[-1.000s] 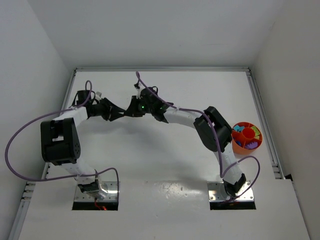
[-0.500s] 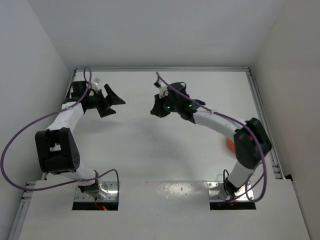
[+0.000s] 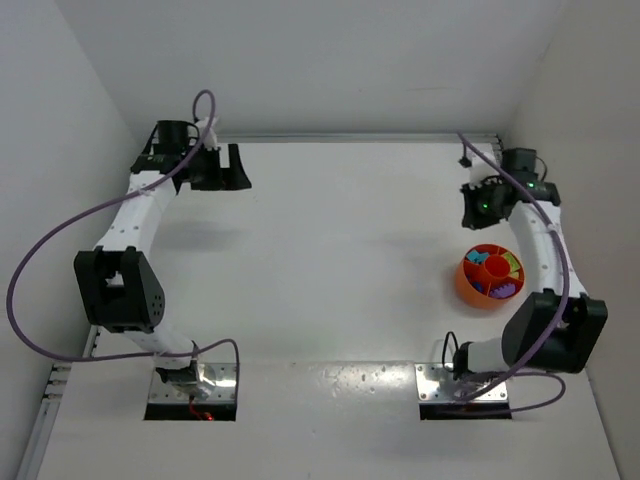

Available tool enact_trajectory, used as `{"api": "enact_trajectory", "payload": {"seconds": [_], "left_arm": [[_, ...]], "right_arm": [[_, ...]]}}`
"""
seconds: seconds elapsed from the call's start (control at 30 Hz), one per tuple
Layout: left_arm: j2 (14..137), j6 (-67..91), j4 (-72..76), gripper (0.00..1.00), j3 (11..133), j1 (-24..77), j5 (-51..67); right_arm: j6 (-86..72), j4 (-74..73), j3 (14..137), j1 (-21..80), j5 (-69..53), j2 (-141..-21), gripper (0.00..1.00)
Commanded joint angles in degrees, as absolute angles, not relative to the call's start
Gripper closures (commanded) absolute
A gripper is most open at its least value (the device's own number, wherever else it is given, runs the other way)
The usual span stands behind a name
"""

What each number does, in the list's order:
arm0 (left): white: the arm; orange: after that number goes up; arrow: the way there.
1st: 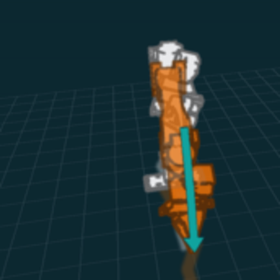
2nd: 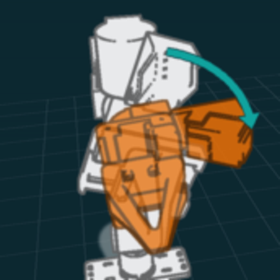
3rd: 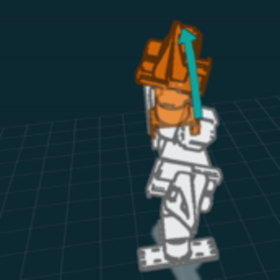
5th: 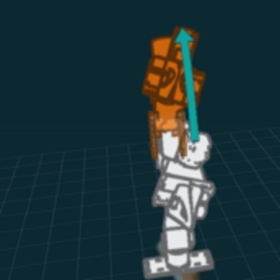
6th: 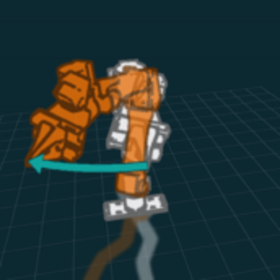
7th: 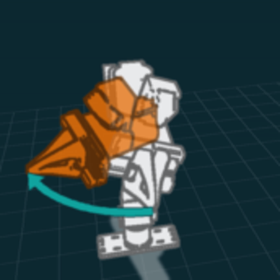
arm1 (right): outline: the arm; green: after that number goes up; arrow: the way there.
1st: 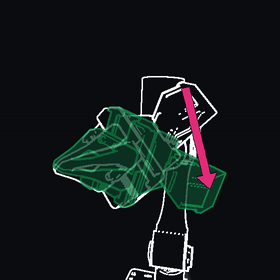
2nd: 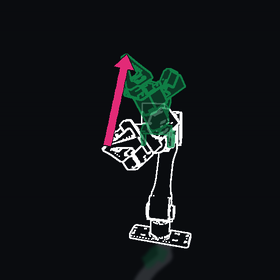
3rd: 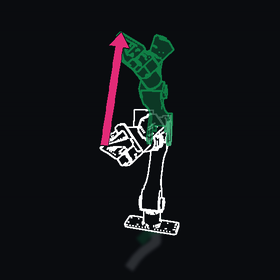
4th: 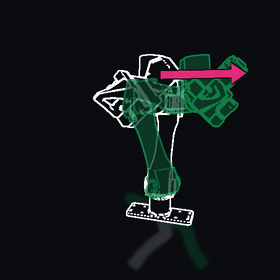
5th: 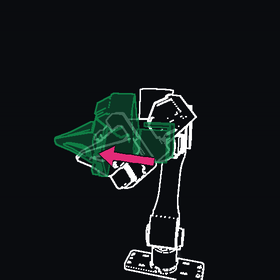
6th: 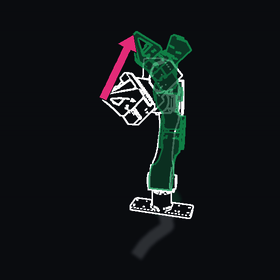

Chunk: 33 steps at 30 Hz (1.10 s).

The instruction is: Sort the legos into containers by color

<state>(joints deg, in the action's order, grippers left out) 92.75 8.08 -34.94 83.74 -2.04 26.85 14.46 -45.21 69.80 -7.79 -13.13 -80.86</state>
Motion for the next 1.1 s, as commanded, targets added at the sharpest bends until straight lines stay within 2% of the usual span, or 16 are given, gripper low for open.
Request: {"api": "enact_trajectory", "payload": {"seconds": [0.0, 0.13, 0.33, 0.67, 1.07], "left_arm": [[89.39, -2.44, -37.79, 0.0, 84.81, 1.85, 24.51], [88.24, -3.6, -38.05, 0.0, 83.32, 4.21, 21.98], [90.35, -2.99, -38.67, 0.0, 81.83, 4.75, 23.64], [92.72, -1.58, -38.67, 0.0, 82.88, 4.75, 23.64], [93.25, -1.05, -38.67, 0.0, 82.88, 4.75, 23.64]], "right_arm": [[27.4, -58.43, 73.2, -15.53, -17.13, -77.96, 1.0], [37.85, -70.97, 78.04, -26.77, -21.35, -81.38, 1.0], [45.78, -80.59, 84.02, -32.34, -23.99, -87.53, 1.0], [51.59, -79.8, 73.04, -31.29, -20.13, -84.46, 1.0], [43.51, -69.17, 74.0, -31.29, -17.93, -86.92, 1.0]]}}
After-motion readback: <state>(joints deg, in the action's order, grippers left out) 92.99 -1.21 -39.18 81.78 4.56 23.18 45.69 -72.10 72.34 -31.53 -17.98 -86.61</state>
